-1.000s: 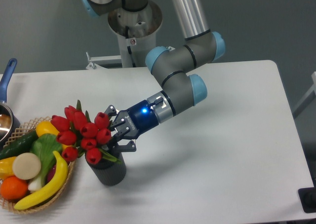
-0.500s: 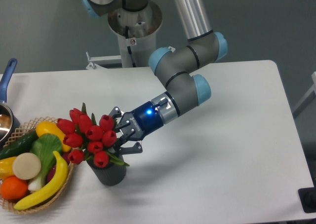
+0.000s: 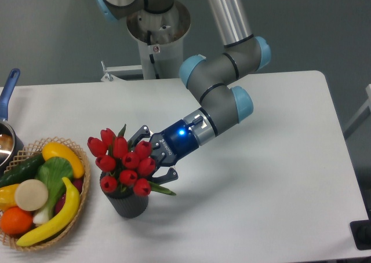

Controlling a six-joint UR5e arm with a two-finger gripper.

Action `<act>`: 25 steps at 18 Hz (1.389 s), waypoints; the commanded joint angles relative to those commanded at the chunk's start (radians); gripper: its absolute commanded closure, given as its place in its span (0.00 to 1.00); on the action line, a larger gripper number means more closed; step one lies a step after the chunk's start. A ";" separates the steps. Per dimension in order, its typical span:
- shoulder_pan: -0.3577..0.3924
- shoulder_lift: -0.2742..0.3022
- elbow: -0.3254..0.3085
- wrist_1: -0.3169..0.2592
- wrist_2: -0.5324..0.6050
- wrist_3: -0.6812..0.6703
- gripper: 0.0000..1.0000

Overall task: Insert the flowers into the vase
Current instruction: 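Open the gripper to release the tulips in the vase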

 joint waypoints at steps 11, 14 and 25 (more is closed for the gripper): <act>0.002 0.028 0.002 0.002 0.077 0.000 0.00; 0.003 0.041 -0.006 0.002 0.078 0.000 0.00; 0.012 0.072 -0.008 0.003 0.215 0.000 0.00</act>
